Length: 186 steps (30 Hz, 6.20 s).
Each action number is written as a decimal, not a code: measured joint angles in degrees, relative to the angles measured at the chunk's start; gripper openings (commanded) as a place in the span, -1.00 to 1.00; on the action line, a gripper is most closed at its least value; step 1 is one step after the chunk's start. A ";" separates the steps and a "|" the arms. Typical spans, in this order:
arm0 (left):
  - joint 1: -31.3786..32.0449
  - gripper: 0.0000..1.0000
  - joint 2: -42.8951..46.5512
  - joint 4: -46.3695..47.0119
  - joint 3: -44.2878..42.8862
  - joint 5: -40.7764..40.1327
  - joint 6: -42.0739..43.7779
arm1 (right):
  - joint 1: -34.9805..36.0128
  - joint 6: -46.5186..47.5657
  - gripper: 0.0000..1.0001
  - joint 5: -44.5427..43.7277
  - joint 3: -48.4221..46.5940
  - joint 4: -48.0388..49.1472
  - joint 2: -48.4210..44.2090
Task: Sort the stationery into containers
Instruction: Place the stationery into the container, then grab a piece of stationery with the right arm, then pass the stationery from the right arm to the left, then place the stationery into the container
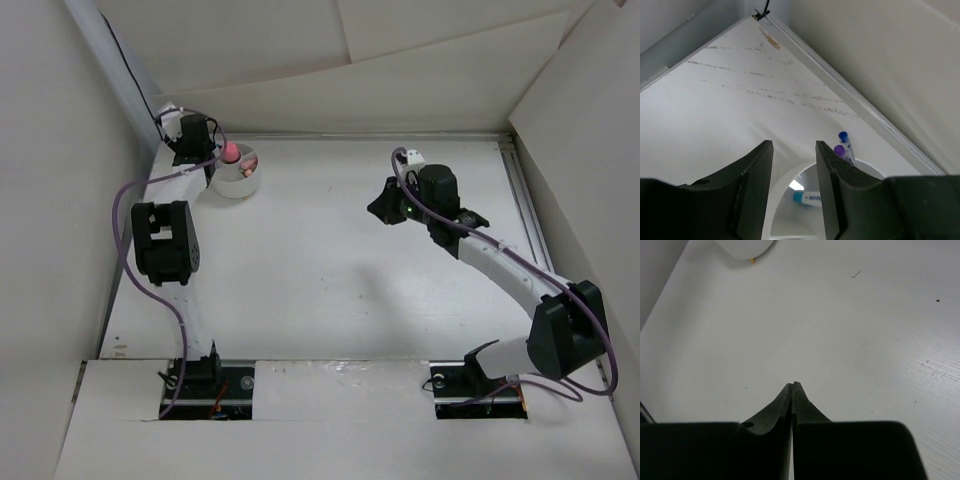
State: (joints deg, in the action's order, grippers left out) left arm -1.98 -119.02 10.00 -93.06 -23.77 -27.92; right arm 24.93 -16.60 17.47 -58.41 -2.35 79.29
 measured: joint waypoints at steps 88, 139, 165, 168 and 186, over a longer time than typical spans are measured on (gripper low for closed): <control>33.73 -0.53 40.79 31.08 53.27 27.74 -13.00 | -17.77 3.93 -1.00 -21.57 -20.72 -21.84 34.42; 31.39 -1.00 27.56 8.96 32.39 29.90 -13.46 | 5.46 5.27 0.01 9.99 -9.25 -5.75 13.42; -0.79 -1.00 20.44 -6.82 1.64 0.00 -10.38 | 3.52 4.92 0.04 9.90 -7.26 -4.46 10.56; -0.59 -1.00 16.15 -7.80 -0.20 -1.81 -8.00 | 3.67 4.81 0.04 9.70 -7.26 -4.44 10.54; -0.26 -1.00 4.31 -4.83 -7.32 -8.55 2.19 | 7.98 3.69 -0.20 6.08 -5.31 -3.43 10.54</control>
State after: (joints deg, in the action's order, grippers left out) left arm -2.24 -114.72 5.17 -100.38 -32.32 -25.74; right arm 32.91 -12.91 23.55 -63.72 -5.78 89.82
